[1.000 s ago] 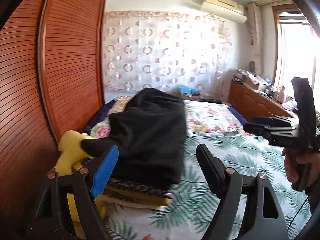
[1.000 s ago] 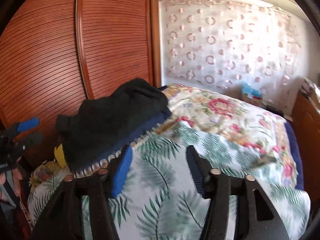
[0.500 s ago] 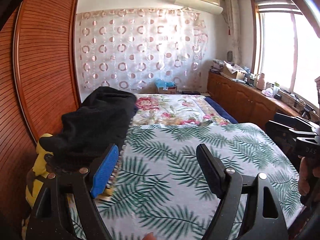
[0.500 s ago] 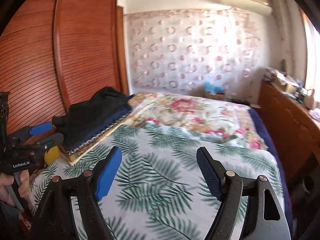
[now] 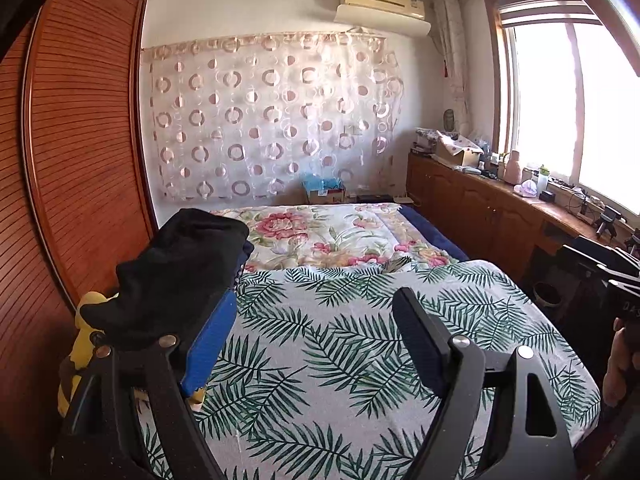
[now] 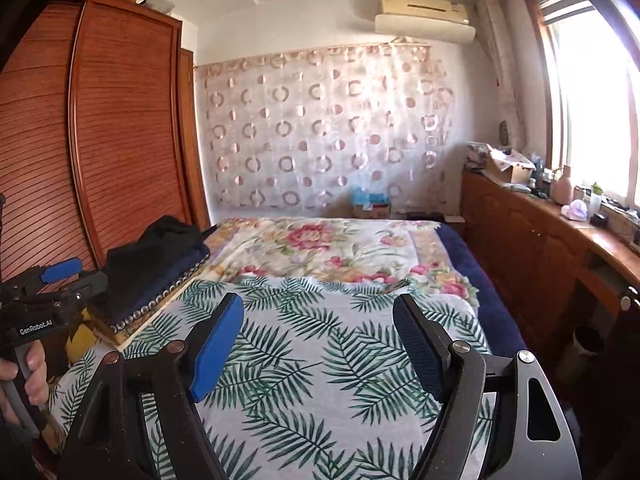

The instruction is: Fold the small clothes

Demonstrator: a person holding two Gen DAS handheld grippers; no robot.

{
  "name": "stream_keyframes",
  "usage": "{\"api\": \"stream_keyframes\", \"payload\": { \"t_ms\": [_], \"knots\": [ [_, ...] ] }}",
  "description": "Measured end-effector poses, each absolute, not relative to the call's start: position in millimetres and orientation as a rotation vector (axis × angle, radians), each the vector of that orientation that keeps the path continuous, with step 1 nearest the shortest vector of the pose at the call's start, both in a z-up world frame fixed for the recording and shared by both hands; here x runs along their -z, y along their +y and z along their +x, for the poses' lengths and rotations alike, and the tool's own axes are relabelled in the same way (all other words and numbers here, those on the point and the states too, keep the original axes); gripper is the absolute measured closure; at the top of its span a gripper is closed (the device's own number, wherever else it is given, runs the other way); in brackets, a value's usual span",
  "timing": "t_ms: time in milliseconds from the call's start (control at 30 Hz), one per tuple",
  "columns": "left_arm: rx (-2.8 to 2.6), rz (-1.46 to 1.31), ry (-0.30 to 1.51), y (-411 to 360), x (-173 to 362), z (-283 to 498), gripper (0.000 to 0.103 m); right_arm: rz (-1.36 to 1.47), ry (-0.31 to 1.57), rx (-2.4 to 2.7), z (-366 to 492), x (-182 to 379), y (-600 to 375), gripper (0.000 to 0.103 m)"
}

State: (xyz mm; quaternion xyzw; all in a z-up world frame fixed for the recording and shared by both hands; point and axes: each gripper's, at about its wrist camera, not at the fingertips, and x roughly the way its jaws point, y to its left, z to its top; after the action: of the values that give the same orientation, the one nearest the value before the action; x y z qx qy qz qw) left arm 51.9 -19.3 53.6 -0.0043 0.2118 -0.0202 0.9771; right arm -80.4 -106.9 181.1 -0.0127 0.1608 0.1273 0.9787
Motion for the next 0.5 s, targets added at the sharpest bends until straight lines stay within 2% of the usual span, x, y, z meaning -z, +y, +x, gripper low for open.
{"api": "stream_keyframes", "payload": {
  "t_ms": [500],
  "knots": [
    [0.031, 0.003, 0.409, -25.9, -61.3, 42.7, 0.022, -0.017, 0.311, -0.224, -92.6, -165.3, -94.1, 0.024]
  ]
}}
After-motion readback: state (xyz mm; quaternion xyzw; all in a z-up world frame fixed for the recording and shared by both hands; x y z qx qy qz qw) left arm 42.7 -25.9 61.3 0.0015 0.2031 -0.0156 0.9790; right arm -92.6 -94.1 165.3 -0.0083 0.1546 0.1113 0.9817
